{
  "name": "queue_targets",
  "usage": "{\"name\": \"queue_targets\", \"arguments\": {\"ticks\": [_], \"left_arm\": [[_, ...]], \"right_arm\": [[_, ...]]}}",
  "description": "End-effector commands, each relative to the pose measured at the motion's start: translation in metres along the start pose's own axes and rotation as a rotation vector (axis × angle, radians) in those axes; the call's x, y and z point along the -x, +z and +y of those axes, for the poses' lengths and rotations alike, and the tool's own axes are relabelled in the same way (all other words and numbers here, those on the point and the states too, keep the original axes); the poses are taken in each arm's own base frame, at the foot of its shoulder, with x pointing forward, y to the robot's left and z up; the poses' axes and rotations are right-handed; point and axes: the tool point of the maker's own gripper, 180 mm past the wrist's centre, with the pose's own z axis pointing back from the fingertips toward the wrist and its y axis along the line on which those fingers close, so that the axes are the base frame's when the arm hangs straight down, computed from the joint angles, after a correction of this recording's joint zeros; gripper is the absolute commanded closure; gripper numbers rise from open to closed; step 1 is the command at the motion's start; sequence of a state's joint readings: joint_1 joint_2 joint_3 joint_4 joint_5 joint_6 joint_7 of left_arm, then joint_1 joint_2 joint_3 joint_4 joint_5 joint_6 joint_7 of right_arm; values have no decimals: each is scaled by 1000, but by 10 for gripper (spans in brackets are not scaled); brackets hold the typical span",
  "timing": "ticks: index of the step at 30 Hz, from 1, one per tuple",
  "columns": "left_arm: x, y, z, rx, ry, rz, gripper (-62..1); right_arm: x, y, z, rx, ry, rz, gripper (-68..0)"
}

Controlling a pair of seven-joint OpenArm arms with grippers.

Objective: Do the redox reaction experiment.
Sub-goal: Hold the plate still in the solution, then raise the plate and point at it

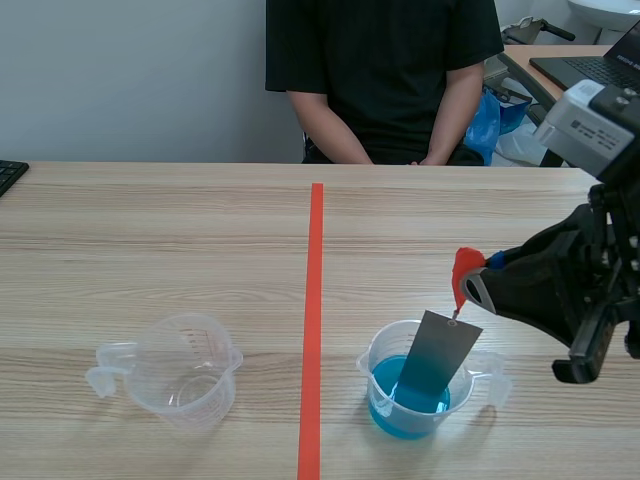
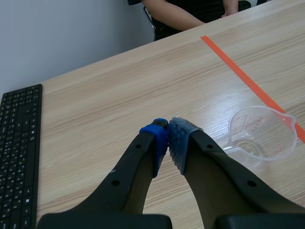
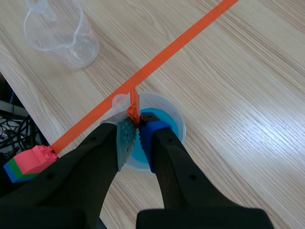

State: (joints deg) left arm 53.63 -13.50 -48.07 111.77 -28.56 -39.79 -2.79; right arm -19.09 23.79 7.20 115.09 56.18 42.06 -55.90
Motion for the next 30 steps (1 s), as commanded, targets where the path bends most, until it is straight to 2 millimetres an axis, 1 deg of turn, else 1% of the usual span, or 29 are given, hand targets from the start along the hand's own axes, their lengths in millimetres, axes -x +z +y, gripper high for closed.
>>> {"name": "queue_targets", "arguments": {"ticks": [1,9,30], "left_arm": [[-8,-2,-3,11,7,-32,-46],[-8,-2,-3,11,7,-32,-47],[-8,-2,-3,11,7,-32,-46]], "right_arm": [[-8,4,4,-9,37,-12,-17],[-24,11,15,-15,101,-26,-17],[-57,45,22,22,180,-87,-17]]}}
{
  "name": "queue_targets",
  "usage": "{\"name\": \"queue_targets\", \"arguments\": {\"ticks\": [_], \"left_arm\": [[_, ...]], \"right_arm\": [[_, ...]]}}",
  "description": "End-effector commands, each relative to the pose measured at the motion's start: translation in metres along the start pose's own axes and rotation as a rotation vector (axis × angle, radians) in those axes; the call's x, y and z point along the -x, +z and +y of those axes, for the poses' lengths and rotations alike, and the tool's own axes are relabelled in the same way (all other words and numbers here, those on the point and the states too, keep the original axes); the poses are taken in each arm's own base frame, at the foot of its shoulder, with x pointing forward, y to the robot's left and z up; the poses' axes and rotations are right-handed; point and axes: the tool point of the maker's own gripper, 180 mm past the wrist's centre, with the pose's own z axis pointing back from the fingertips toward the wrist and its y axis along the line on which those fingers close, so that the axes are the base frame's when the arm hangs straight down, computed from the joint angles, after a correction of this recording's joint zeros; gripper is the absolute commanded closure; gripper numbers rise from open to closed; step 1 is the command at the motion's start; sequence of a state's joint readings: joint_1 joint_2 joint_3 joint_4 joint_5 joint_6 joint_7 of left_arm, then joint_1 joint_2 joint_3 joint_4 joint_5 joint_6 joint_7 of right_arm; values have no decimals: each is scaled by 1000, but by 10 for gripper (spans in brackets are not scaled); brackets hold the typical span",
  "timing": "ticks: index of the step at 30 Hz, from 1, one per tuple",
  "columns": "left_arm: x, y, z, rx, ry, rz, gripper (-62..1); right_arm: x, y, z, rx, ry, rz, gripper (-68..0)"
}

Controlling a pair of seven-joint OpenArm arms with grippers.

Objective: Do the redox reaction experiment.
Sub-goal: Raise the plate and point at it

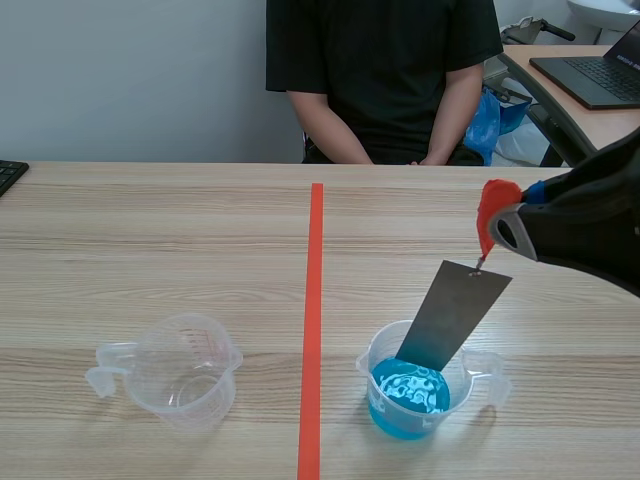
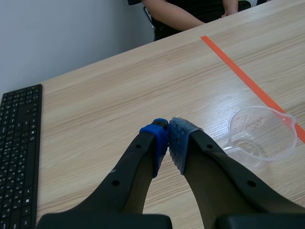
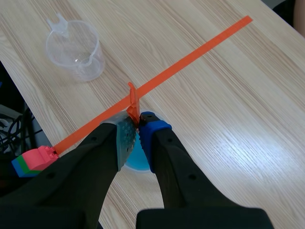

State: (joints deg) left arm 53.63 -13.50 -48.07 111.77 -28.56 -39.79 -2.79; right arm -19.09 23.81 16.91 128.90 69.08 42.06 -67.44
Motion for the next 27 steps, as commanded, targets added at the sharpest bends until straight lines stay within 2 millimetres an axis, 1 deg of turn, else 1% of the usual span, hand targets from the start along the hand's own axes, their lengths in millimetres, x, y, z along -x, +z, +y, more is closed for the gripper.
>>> {"name": "queue_targets", "arguments": {"ticks": [1,7,13,17,21,27], "left_arm": [[-8,-2,-3,11,7,-32,-46],[-8,-3,-3,10,4,-32,-46],[-9,-5,-2,6,-3,-33,-46],[-9,-10,0,4,-13,-29,-47],[-8,-18,-10,50,-1,-31,-47],[5,-36,-39,150,-43,3,-46]], "right_arm": [[-11,4,4,-1,40,-31,-17],[-20,11,5,11,69,-48,-17],[-30,14,14,-2,100,-70,-17],[-30,14,15,-10,100,-69,-17],[-30,14,17,-19,98,-69,-17],[-29,14,18,-23,96,-66,-17]]}}
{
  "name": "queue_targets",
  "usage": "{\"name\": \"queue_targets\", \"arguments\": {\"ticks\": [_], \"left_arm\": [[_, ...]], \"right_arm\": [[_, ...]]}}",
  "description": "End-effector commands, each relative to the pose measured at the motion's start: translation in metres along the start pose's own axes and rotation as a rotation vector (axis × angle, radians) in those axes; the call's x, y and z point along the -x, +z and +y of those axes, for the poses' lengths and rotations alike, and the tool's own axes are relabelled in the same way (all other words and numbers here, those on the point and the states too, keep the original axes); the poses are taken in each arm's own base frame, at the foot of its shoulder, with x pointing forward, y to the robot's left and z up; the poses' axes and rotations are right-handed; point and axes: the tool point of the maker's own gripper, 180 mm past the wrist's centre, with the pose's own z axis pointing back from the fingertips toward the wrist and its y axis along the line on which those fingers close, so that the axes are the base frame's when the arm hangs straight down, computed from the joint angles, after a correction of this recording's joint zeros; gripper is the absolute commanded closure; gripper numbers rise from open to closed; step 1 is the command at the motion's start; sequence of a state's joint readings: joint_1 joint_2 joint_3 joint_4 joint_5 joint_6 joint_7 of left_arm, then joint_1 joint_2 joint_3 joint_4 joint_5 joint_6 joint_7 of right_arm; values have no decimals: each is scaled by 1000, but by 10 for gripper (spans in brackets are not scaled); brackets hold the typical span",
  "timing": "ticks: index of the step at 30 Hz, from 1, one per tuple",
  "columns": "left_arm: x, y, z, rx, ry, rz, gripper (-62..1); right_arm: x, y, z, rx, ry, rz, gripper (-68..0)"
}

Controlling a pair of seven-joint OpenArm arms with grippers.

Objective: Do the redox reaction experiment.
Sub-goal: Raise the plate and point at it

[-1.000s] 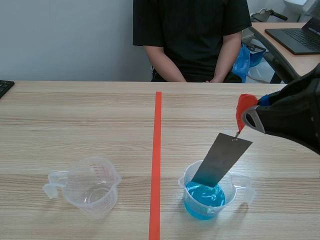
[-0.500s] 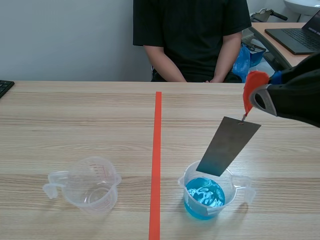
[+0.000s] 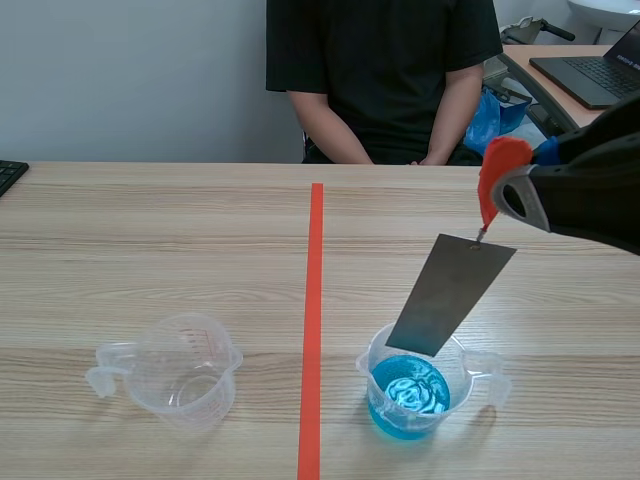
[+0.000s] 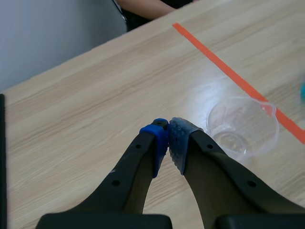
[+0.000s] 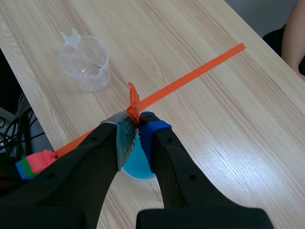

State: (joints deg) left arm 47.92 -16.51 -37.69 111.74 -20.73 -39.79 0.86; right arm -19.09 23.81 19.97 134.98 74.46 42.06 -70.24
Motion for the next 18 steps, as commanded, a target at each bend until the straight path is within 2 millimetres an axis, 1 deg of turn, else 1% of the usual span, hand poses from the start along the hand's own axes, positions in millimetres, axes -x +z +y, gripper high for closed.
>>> {"name": "queue_targets", "arguments": {"ticks": [1,3,8,13,18], "left_arm": [[-11,-6,-5,15,10,-55,-46],[-11,-15,-12,41,14,-69,-46],[5,-37,-26,91,3,-53,-47],[17,-56,-44,153,-2,-86,-47],[21,-75,-66,231,-22,-130,-47]], "right_arm": [[-5,1,3,-15,14,-23,-17],[-6,1,4,-19,13,-27,-17],[-6,1,5,-24,11,-27,-17],[-6,3,3,-20,11,-29,-17],[-8,5,2,-13,8,-35,-17]]}}
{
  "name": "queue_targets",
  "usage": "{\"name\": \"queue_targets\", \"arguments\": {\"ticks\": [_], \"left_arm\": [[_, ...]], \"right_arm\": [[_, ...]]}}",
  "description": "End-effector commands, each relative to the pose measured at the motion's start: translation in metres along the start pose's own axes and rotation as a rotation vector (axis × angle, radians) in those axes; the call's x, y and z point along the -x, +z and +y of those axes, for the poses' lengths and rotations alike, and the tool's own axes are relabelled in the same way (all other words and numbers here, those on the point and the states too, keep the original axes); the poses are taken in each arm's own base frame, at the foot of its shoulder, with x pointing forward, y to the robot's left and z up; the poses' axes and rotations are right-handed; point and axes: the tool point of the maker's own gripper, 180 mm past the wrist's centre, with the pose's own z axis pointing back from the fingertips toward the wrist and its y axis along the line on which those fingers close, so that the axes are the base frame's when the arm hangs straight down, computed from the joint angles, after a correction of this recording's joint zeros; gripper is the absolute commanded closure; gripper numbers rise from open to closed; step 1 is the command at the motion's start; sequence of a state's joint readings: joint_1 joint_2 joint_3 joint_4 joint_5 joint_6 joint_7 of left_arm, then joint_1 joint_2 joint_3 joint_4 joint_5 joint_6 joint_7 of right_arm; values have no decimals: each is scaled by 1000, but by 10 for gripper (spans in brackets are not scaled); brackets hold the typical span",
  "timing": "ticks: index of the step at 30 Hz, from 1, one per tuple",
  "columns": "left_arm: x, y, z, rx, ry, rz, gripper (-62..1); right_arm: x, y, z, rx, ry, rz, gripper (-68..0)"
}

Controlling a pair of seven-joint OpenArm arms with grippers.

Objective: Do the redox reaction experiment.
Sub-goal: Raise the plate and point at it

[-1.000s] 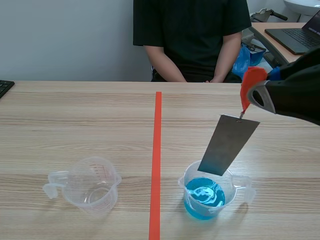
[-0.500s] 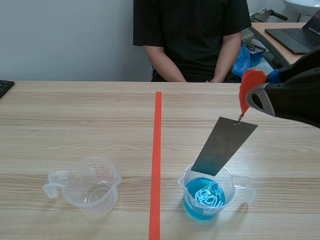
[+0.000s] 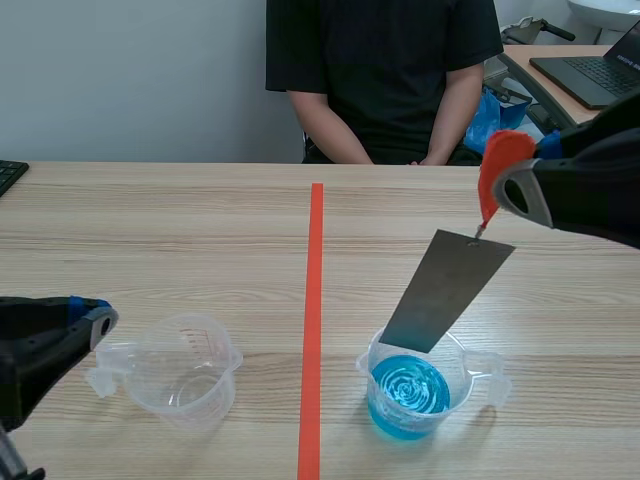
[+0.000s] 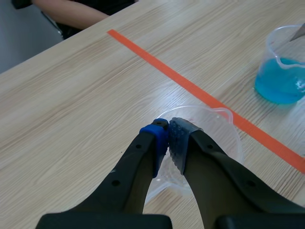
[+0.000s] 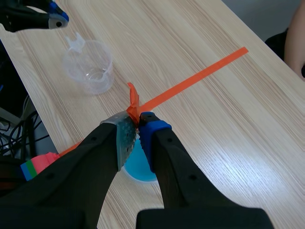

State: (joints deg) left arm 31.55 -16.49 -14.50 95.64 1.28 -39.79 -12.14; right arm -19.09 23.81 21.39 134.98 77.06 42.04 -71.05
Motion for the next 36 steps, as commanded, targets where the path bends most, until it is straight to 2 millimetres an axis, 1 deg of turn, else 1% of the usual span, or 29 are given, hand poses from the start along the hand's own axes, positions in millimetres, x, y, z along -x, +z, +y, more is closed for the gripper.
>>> {"name": "queue_targets", "arguments": {"ticks": [1,7,11,15,19,22,25,29,36], "left_arm": [[-13,-7,-3,19,-13,-56,-47],[-17,-37,-38,149,-23,-105,-47],[-28,-55,-63,239,-26,-151,-47],[-36,-72,-82,308,-57,-175,-47],[-39,-85,-91,343,-65,-188,-47],[-40,-94,-94,350,-50,-196,-47],[-36,-101,-96,353,-43,-188,-47],[-33,-110,-104,371,-21,-187,-47],[-33,-115,-120,416,-1,-193,-47]], "right_arm": [[-5,2,1,-6,16,-21,-17],[-6,3,2,-11,13,-23,-17],[-6,3,2,-11,13,-23,-17],[-6,3,2,-13,13,-25,-17],[-6,3,3,-16,12,-25,-17],[-5,3,3,-18,11,-23,-17],[-5,3,3,-18,11,-23,-17],[-6,3,3,-18,11,-24,-17],[-6,3,3,-20,11,-25,-17]]}}
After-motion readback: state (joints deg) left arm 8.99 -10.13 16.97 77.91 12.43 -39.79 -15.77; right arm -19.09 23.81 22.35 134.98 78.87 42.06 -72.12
